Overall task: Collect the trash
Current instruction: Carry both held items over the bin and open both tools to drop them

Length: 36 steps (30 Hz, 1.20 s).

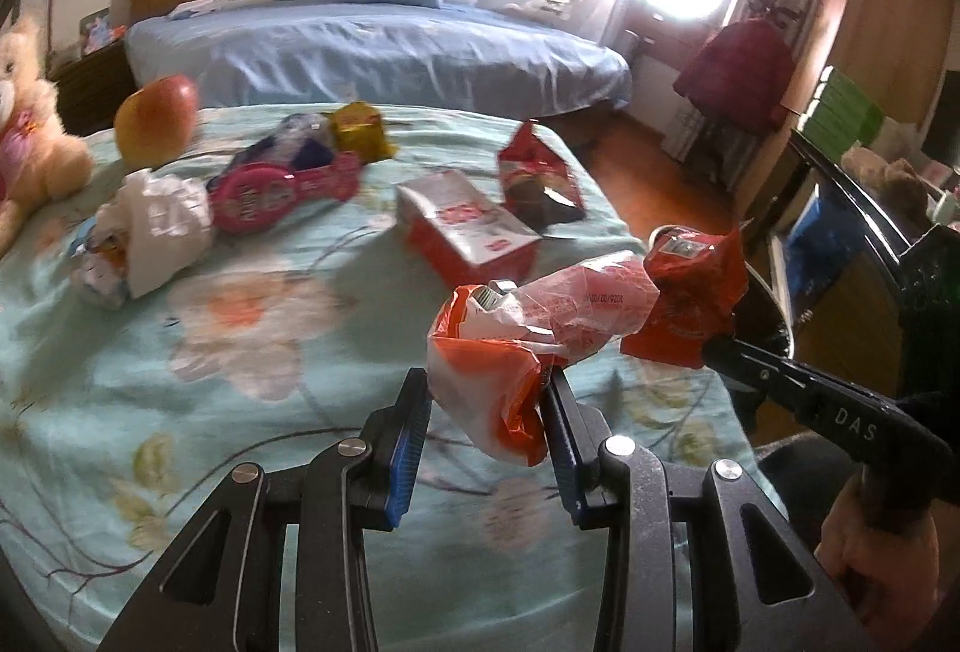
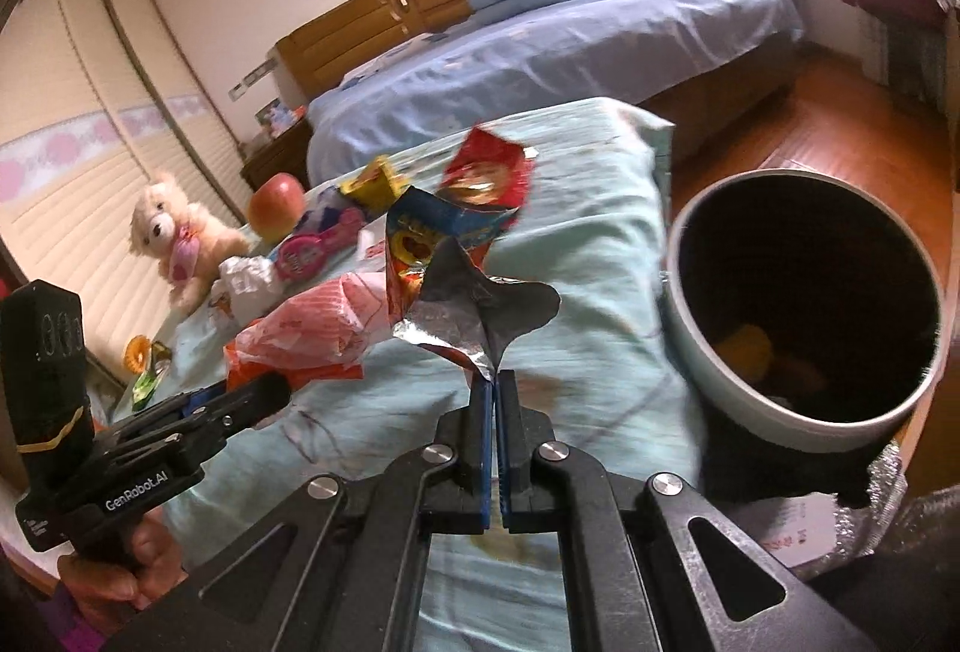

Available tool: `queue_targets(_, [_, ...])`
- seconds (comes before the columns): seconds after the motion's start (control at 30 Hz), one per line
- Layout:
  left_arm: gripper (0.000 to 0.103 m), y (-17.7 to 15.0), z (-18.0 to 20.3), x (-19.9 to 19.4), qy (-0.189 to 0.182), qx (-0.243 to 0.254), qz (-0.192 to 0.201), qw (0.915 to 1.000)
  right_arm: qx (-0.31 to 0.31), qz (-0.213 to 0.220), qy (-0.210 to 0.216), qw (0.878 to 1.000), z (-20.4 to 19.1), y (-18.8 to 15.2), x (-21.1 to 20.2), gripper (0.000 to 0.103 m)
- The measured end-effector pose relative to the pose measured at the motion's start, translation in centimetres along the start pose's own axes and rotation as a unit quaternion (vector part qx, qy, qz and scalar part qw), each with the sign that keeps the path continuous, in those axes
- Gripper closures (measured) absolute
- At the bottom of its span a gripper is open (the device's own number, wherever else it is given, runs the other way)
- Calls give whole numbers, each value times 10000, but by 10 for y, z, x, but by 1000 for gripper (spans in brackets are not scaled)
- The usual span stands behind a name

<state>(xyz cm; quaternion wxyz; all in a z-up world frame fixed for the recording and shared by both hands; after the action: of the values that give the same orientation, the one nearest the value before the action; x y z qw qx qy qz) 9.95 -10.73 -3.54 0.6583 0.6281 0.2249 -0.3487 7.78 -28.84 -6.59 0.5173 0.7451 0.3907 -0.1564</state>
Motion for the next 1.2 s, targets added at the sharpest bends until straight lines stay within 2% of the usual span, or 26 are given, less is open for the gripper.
queue_targets(0.43, [67,13,43,25,-210,269,-49,9994,317,273,-396,9983,47,5,-32,102])
queue_targets(1.2, [67,37,104,69,-442,534,-152,9975,682,412,-905,9927,103,16,-46,102])
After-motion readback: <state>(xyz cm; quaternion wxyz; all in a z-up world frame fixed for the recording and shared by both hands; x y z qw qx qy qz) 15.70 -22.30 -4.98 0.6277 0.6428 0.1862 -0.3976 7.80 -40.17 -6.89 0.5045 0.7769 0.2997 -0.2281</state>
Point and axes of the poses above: each gripper's, at about its wrist camera, not at the fingertips, and x roughly the way its jaws point, z to its right, y to its top, the point moved 2 cm from there along x, roughly the way its jaws point, and after that the axes turned 10 degrees about y, right-handed, at the moved point
